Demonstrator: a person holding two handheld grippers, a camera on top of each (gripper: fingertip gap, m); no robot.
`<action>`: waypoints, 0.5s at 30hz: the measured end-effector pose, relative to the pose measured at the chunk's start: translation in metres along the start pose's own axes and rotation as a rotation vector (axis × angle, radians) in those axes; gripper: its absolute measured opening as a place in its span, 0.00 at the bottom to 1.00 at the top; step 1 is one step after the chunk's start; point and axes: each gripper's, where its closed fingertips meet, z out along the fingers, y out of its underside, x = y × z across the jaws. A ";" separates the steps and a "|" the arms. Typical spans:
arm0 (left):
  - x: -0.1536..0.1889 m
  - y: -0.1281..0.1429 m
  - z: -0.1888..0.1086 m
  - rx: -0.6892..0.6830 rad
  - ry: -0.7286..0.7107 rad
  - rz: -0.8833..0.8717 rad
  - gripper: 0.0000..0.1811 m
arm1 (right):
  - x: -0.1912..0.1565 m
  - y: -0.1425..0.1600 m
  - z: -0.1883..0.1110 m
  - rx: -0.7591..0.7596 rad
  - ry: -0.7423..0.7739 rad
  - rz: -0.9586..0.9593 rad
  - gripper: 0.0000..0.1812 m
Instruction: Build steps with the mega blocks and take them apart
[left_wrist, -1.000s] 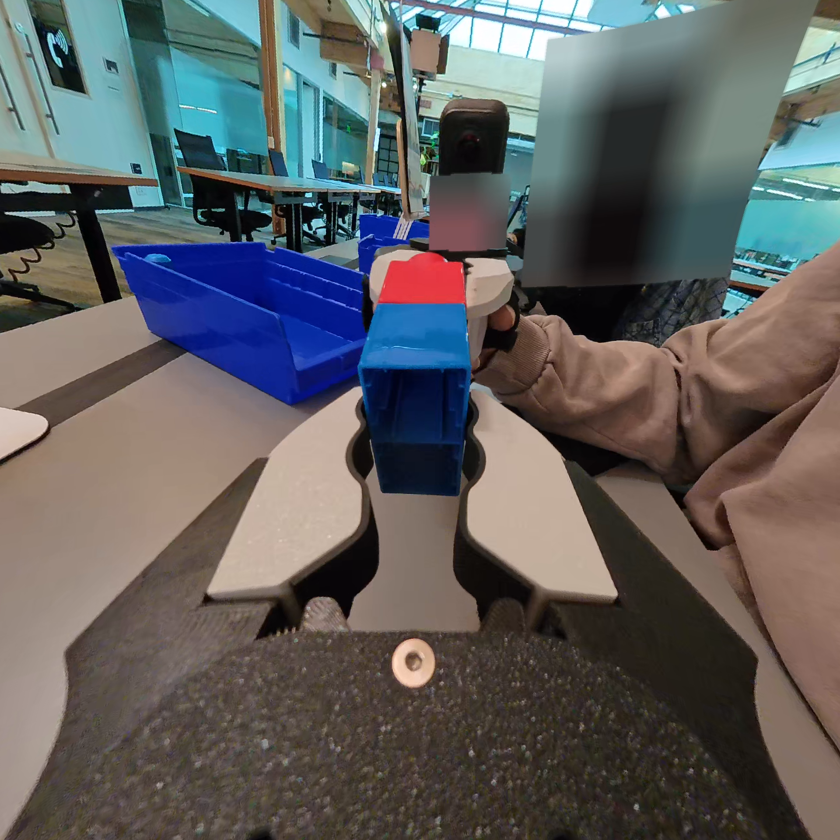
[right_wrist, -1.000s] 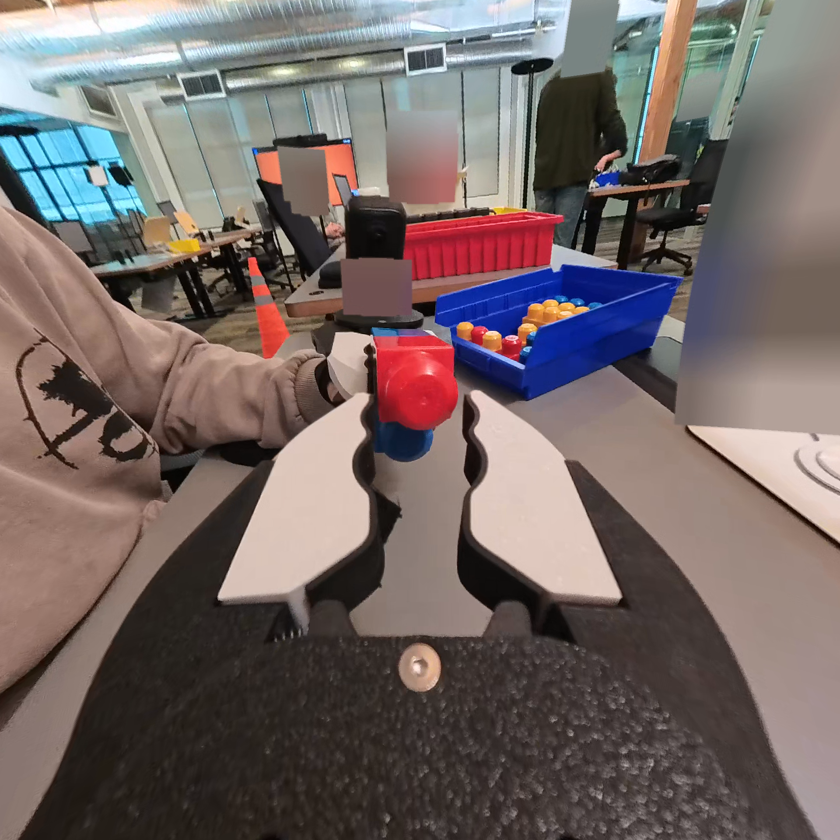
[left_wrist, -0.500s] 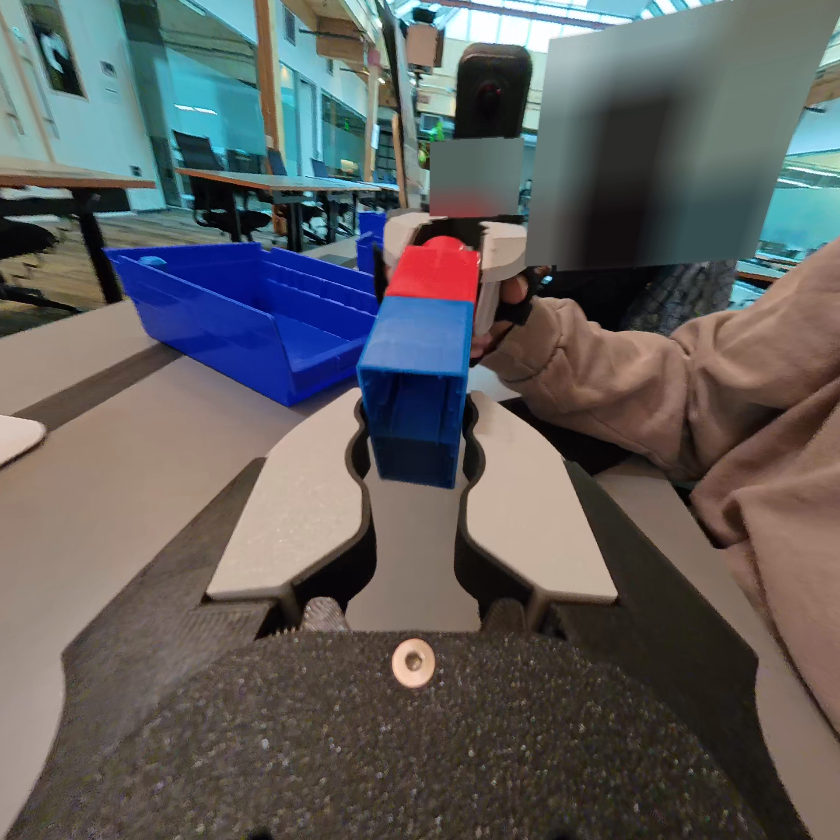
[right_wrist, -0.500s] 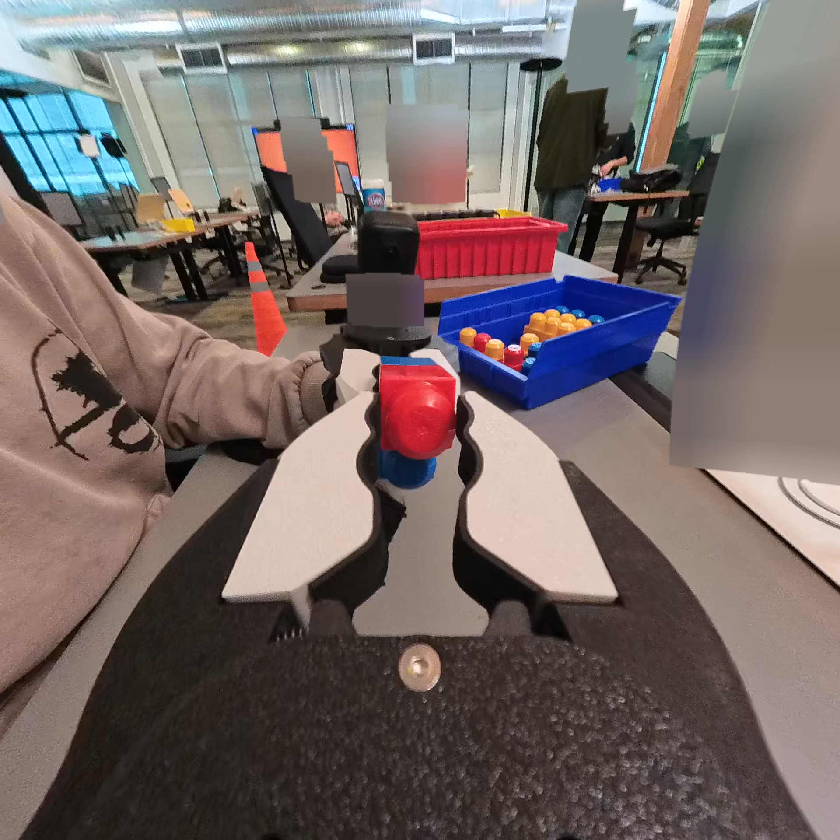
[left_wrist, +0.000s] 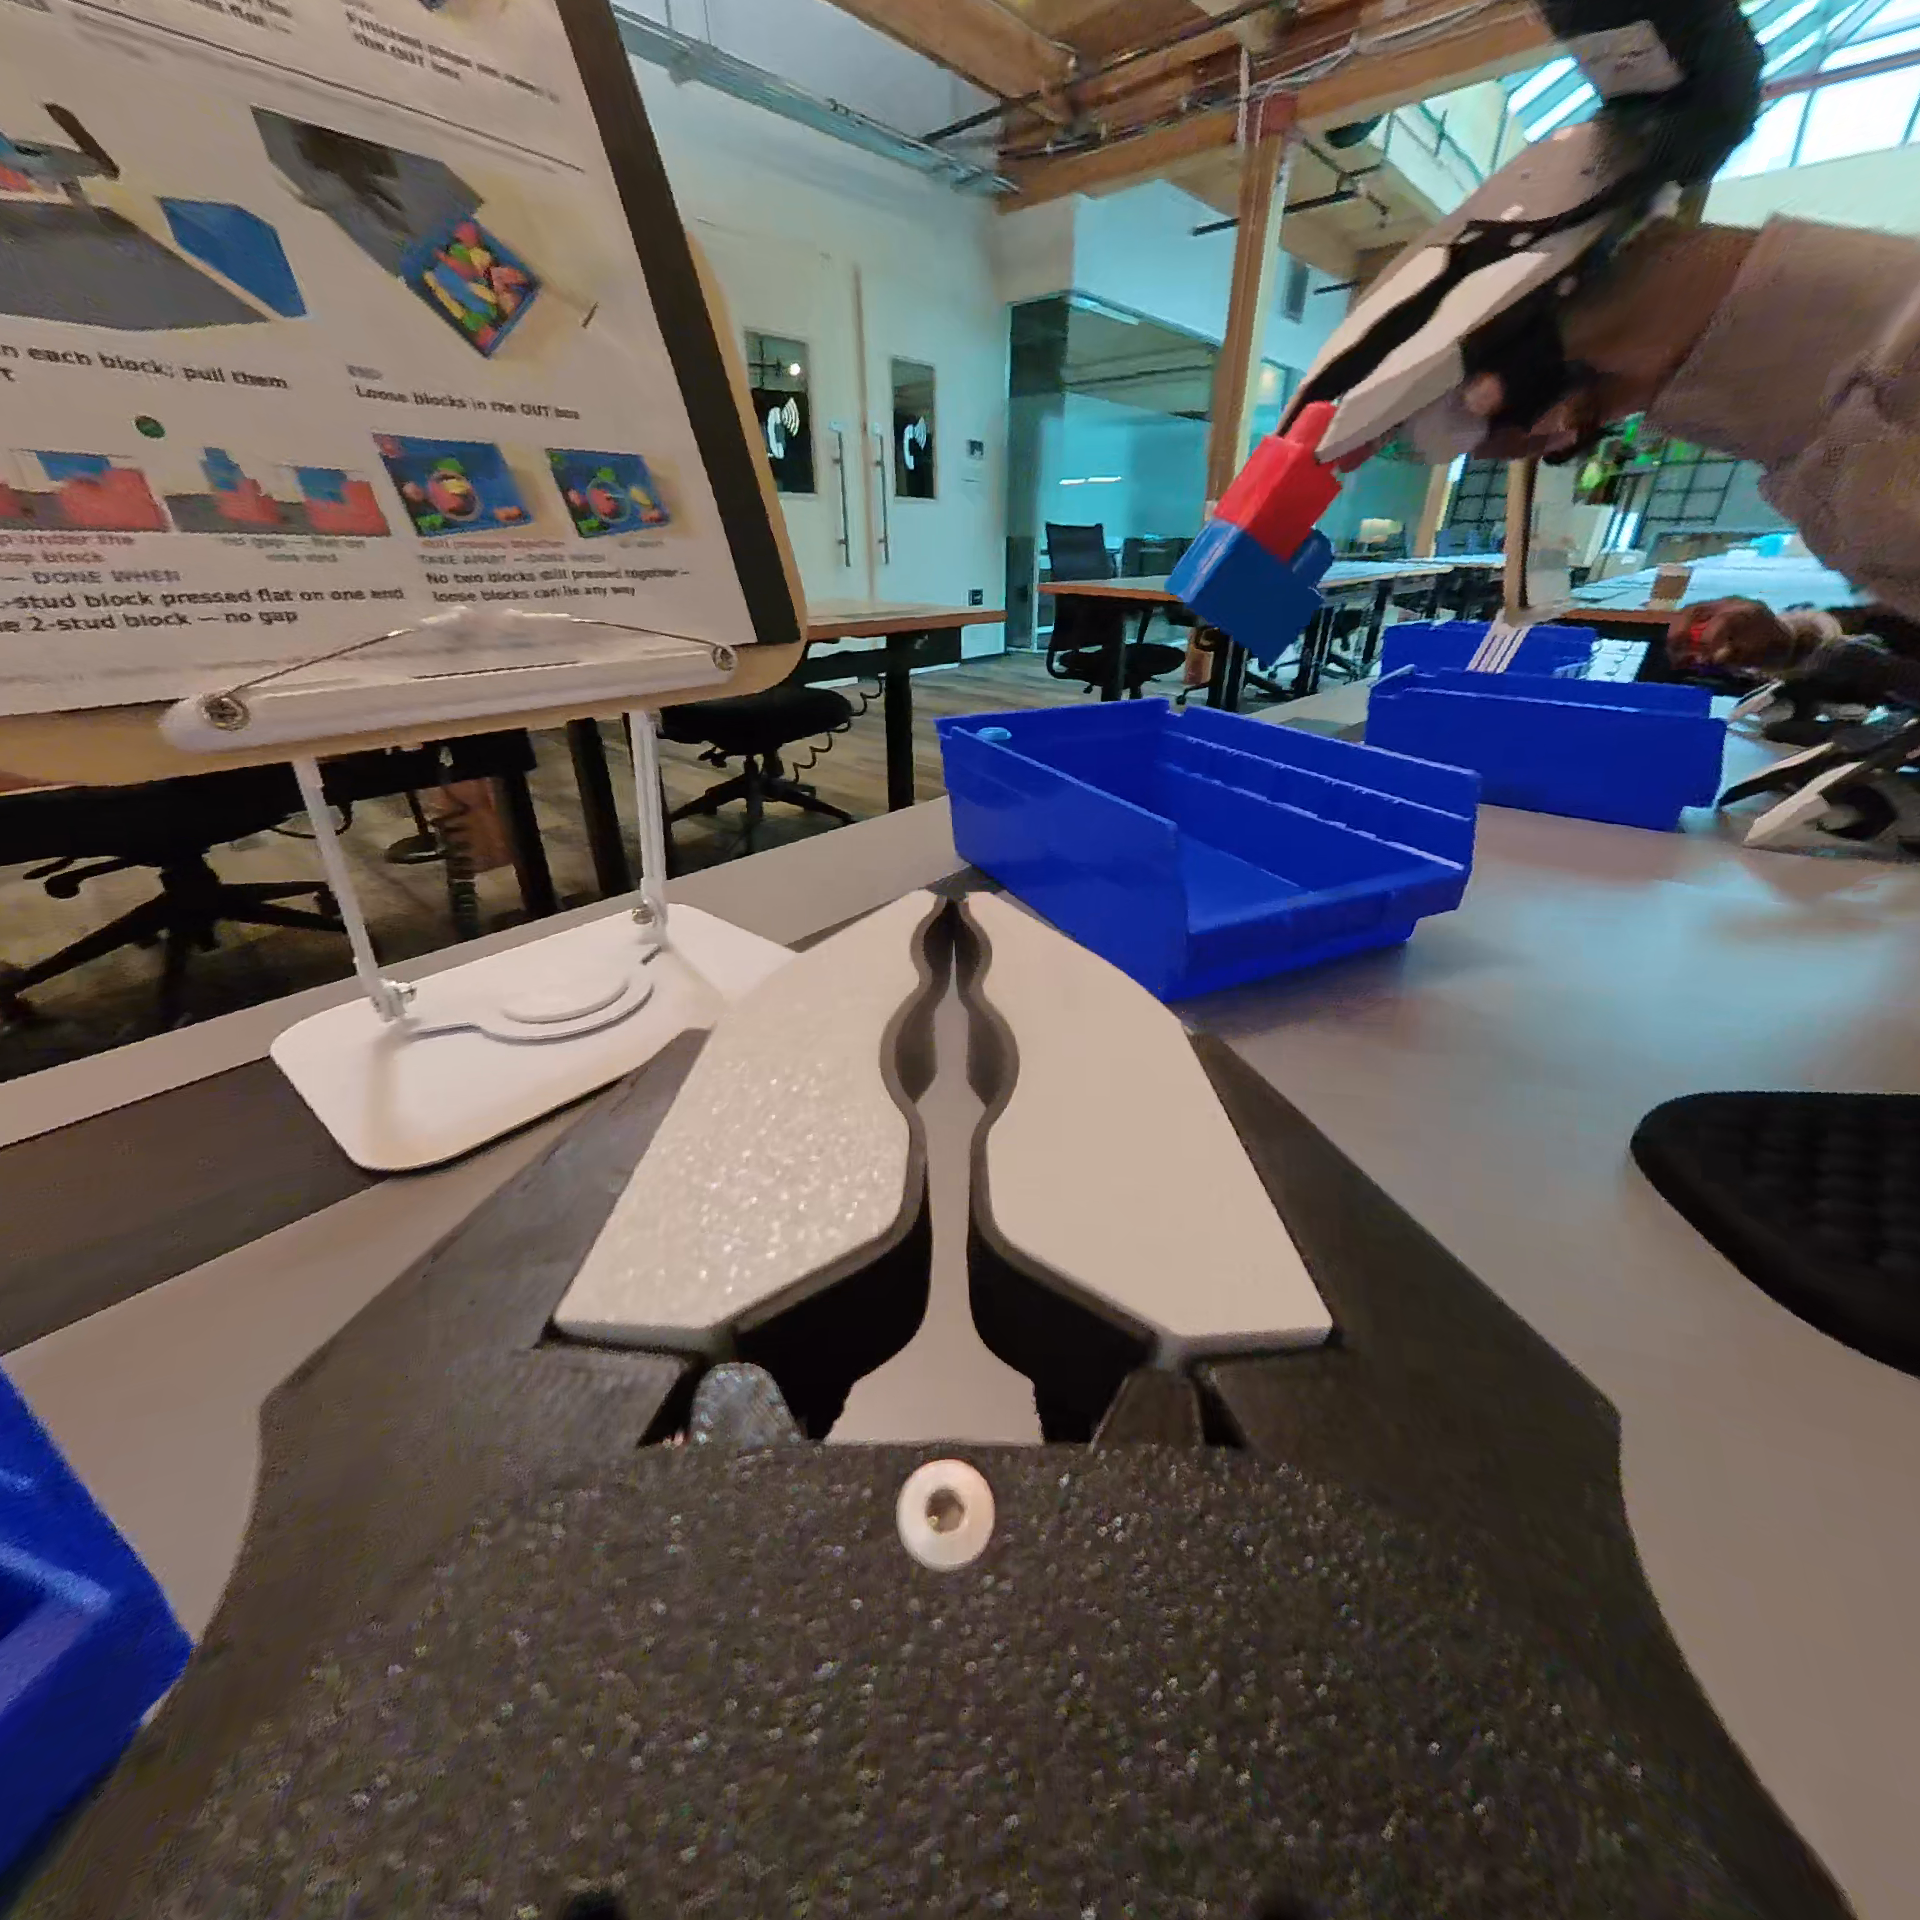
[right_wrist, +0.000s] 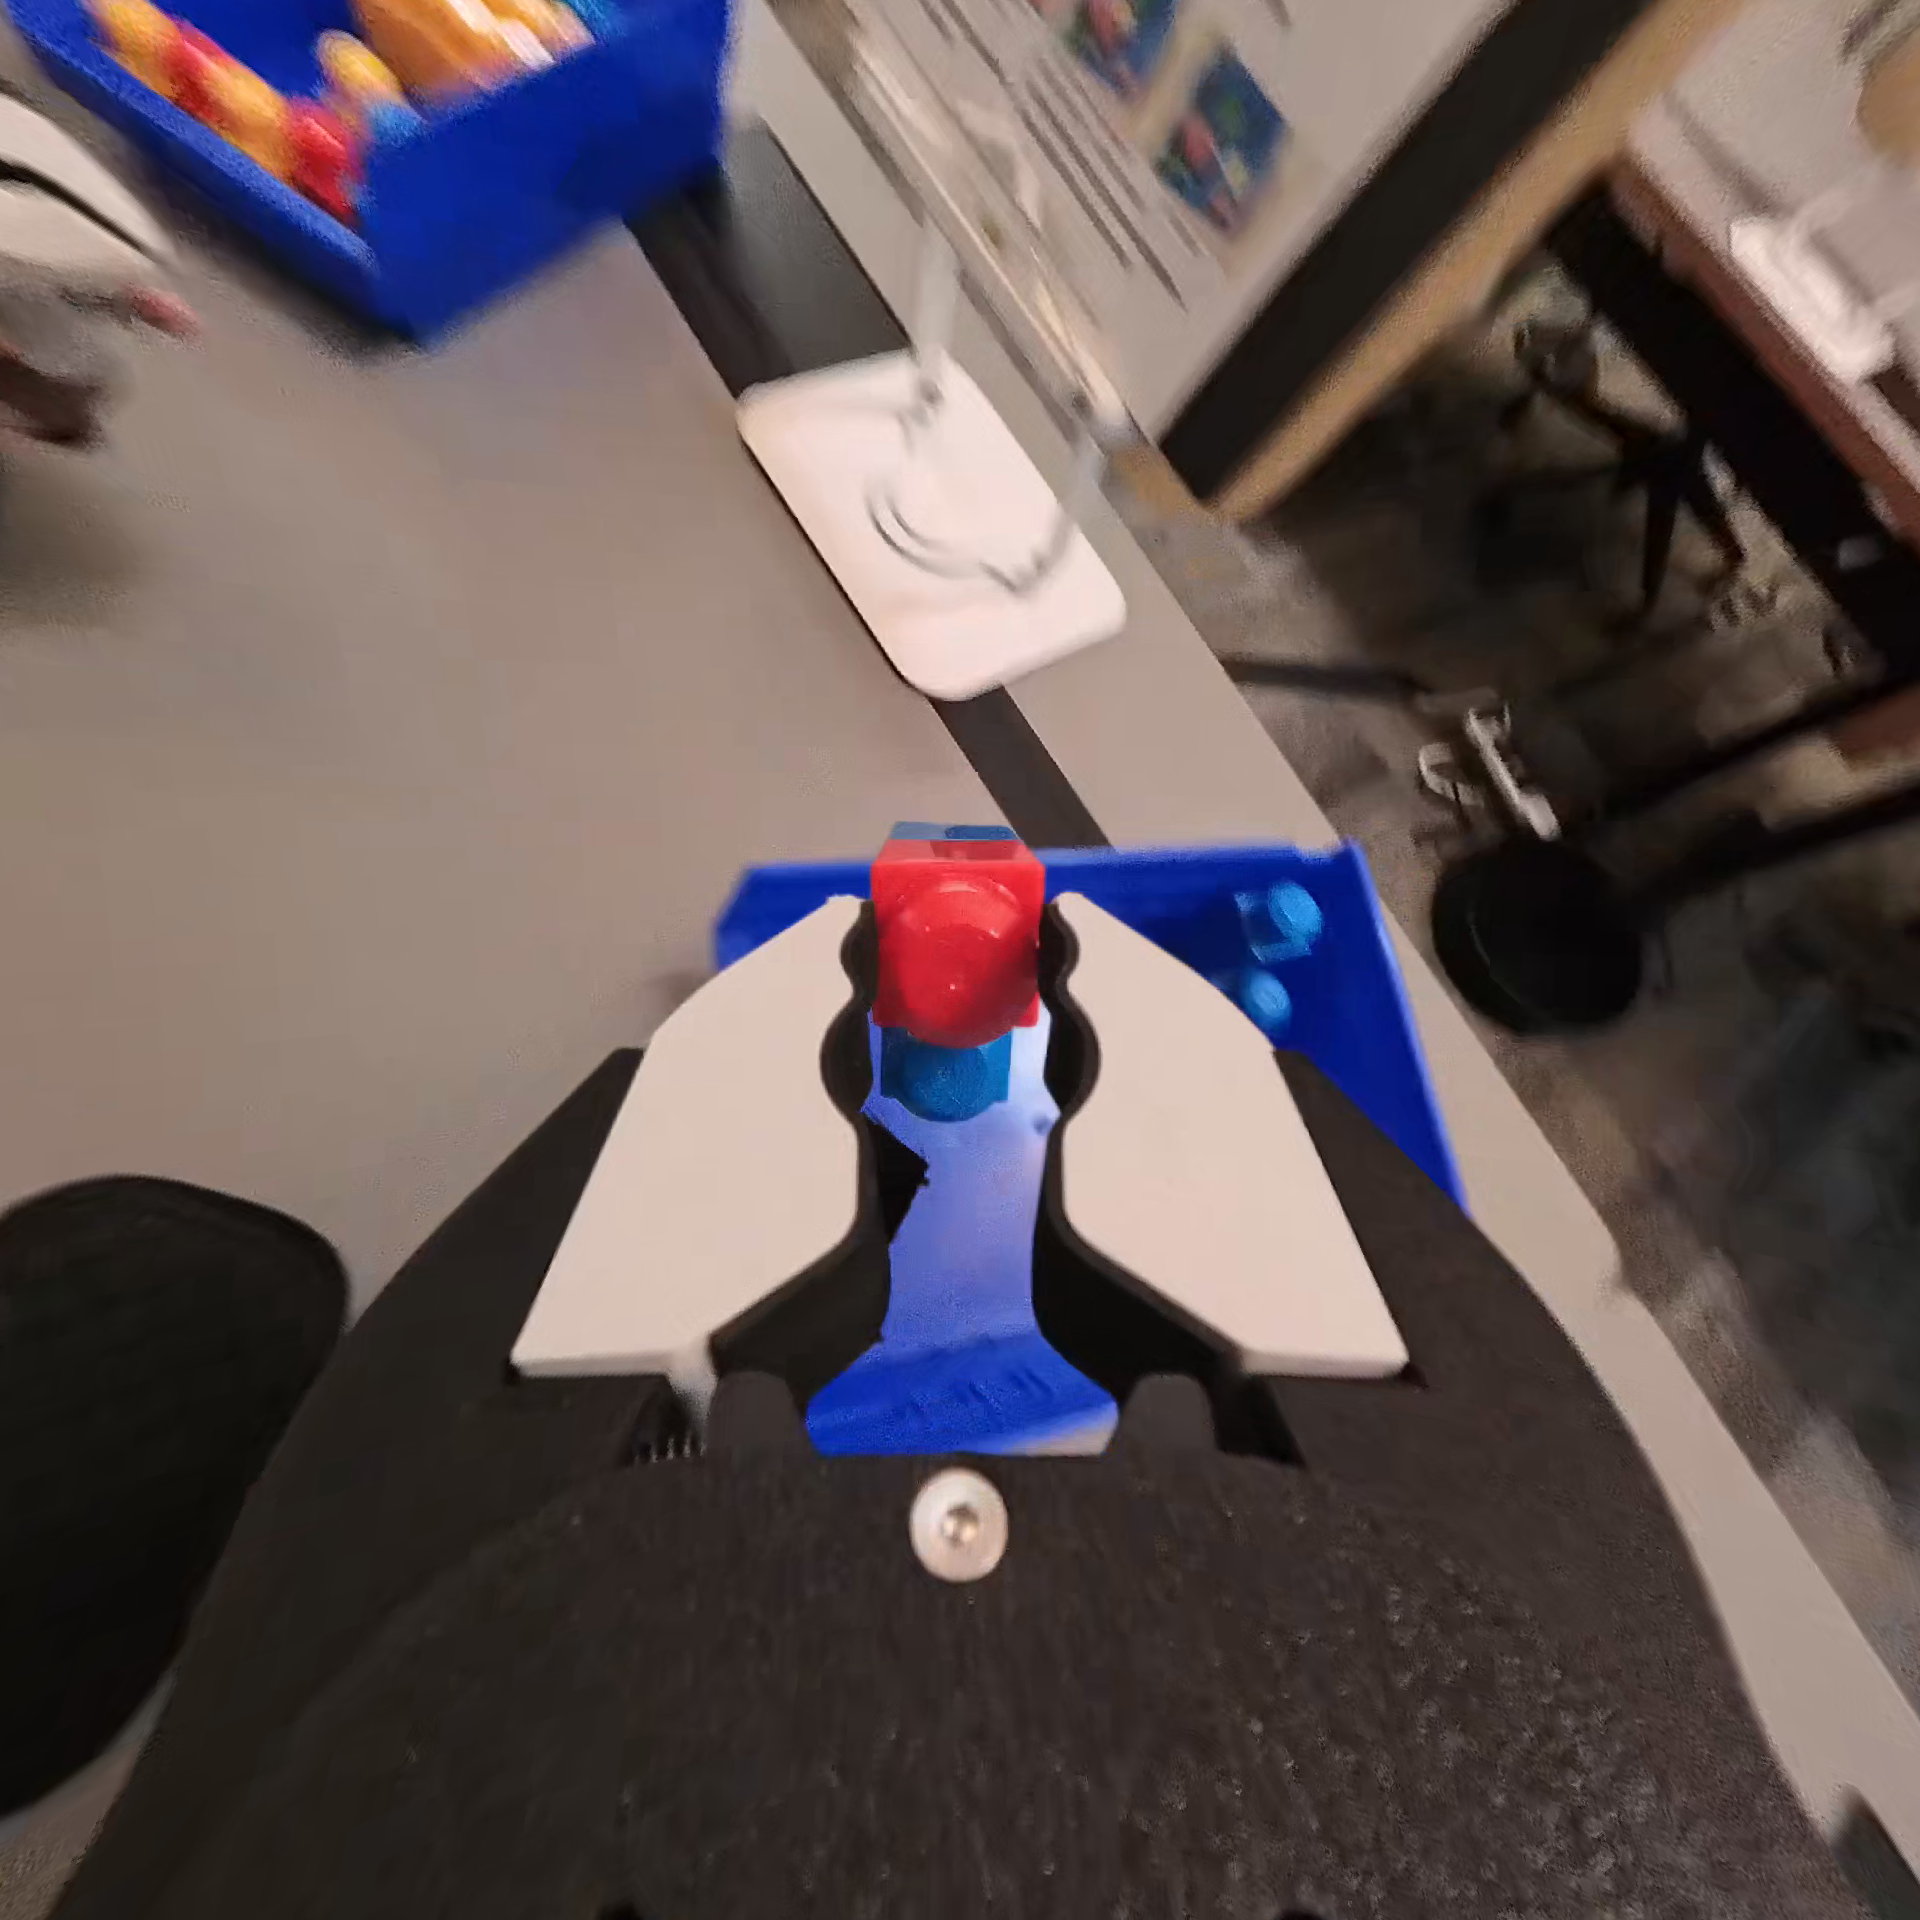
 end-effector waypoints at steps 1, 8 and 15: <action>0.000 0.001 0.000 -0.006 -0.004 0.005 0.00 | 0.017 0.010 0.004 -0.062 0.021 0.008 0.16; -0.002 0.012 0.002 -0.048 -0.021 0.058 0.00 | 0.077 0.078 0.082 -0.379 0.011 0.051 0.16; -0.004 0.022 0.007 -0.095 -0.004 0.063 0.00 | 0.089 0.105 0.140 -0.478 -0.097 0.015 0.16</action>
